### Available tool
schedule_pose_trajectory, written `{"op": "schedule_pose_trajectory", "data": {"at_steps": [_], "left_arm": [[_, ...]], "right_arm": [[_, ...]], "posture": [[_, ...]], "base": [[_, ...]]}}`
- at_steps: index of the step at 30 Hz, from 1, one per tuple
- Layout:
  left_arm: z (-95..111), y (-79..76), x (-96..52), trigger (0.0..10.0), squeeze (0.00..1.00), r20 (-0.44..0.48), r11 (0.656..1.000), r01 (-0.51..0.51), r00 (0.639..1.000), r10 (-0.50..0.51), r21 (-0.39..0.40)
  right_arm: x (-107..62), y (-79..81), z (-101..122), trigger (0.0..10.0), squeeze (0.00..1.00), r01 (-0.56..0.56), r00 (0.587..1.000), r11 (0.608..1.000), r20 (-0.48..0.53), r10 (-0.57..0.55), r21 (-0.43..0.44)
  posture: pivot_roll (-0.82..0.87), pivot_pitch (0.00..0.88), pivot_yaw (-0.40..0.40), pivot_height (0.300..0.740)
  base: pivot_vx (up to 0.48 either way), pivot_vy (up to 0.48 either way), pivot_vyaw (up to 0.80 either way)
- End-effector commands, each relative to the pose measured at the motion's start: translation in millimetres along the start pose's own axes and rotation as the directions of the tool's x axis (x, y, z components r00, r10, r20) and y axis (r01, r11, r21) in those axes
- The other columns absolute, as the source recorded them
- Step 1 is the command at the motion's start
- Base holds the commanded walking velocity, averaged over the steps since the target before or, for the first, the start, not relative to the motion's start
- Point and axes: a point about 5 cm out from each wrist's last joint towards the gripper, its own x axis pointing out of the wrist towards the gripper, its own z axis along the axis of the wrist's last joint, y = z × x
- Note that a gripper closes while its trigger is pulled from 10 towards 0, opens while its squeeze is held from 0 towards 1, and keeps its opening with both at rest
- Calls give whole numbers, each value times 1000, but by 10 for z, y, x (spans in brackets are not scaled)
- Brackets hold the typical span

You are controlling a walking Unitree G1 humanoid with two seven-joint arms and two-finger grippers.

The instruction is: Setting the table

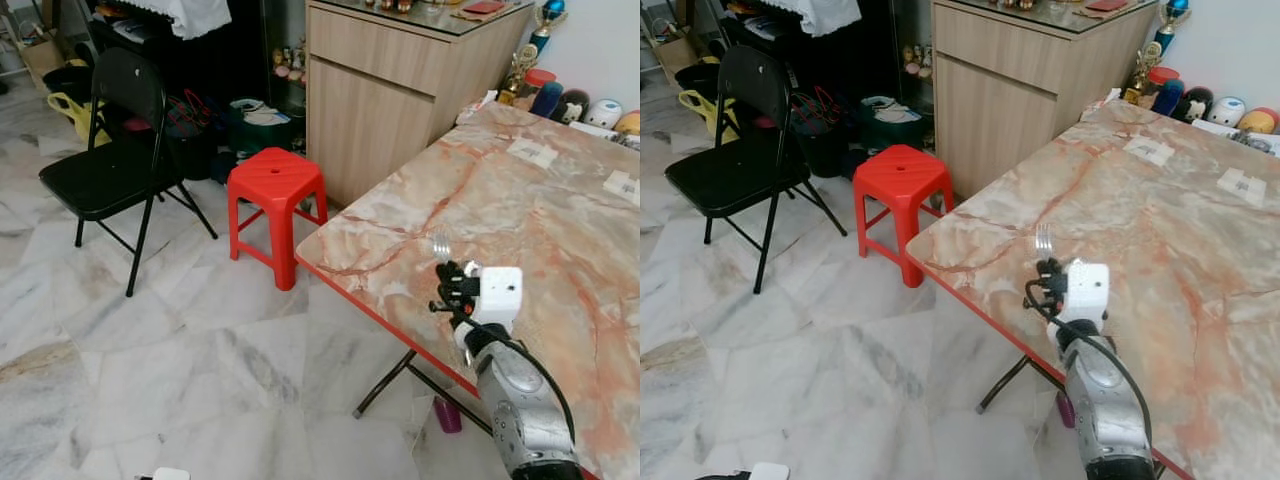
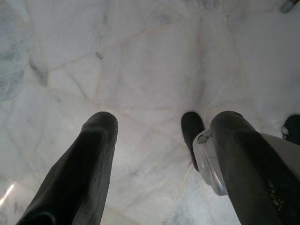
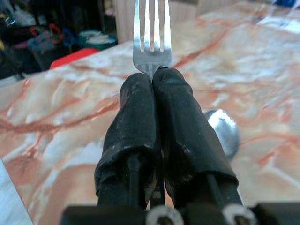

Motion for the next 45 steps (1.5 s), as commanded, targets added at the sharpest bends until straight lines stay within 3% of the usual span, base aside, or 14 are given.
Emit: {"op": "schedule_pose_trajectory", "data": {"at_steps": [1, 8, 13, 18, 22, 26, 42, 45], "left_arm": [[-103, -28, -32, 10000, 0, -40, 1000, 2, 999, -2, -1], [-81, -13, -23, 10000, 0, -35, 1000, -8, 999, 7, -7], [-61, 38, -16, 10000, 0, -30, 999, -25, 999, 25, -29], [-47, 78, -14, 10000, 0, -26, 998, -42, 999, 40, -55], [-56, 83, -17, 10000, 0, -28, 997, -44, 999, 43, -61], [-65, 83, -21, 10000, 0, -31, 996, -48, 998, 46, -71], [-64, 36, -20, 10000, 0, -26, 997, -36, 999, 35, -61], [-52, 29, -16, 10000, 0, -22, 999, -31, 999, 30, -26]], "right_arm": [[-29, -20, 107, 10000, 0, 23, 998, 1000, 55, -23, -2], [-81, -56, 160, 10000, 0, 38, 995, 999, 92, -36, -26], [-192, -61, 40, 10000, 0, 41, 997, 997, 66, -36, -72], [-224, 23, -20, 10000, 0, 101, 993, 995, 57, -99, -24], [-205, 115, -2, 10000, 0, 94, 993, 996, 64, -95, 7], [-202, 180, 7, 10000, 0, 68, 995, 997, 75, -66, -24], [-176, 215, 20, 10000, 0, 73, 994, 996, 82, -70, -42], [-178, 204, 21, 10000, 0, 77, 994, 996, 84, -73, -46]], "posture": [[27, 110, -40, 740], [16, 104, -34, 740], [11, 93, -25, 740], [10, 86, -17, 740], [6, 71, -18, 740], [6, 64, -21, 740], [4, 39, -28, 740], [6, 31, -27, 740]], "base": [[0, 0, 0], [0, 0, 0], [0, 0, 0], [0, 0, 0], [0, 0, -666], [0, 0, -800], [0, 0, -800], [0, -315, -800]]}}
